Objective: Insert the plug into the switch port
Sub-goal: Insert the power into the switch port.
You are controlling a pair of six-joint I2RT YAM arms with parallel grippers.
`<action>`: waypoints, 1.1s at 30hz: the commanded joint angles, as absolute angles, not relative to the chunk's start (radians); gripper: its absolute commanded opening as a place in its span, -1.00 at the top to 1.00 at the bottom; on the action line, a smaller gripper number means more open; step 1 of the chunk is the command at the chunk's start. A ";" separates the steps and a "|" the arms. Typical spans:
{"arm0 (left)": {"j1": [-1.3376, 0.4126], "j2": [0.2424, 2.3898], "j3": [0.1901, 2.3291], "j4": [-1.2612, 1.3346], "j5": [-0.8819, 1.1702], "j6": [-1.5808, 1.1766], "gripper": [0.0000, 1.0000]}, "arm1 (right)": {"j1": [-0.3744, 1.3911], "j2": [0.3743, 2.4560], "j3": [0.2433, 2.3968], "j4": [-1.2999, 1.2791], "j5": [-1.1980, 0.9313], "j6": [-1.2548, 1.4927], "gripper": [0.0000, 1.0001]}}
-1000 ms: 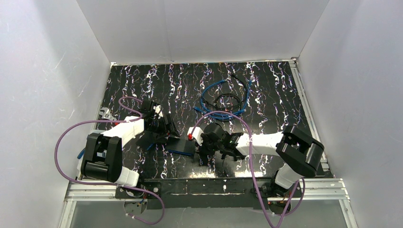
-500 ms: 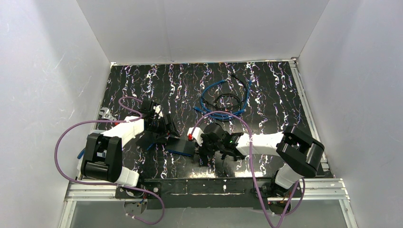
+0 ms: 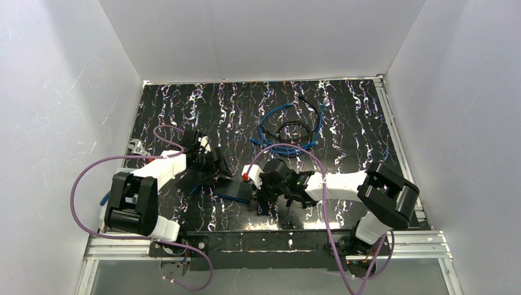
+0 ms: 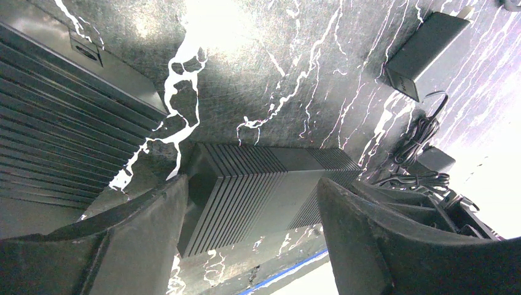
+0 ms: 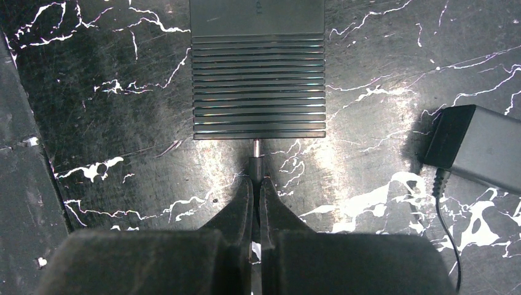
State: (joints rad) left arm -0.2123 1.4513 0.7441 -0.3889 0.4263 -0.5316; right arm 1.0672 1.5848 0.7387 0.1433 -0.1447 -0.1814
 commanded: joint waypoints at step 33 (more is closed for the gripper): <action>-0.214 1.416 0.730 -0.431 0.411 -0.536 -0.49 | 1.091 1.578 0.775 0.180 -0.169 -0.151 0.97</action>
State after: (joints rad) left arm -0.2123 1.4509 0.7433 -0.3957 0.4117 -0.5353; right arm 1.0823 1.5932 0.7444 0.1375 -0.1604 -0.1601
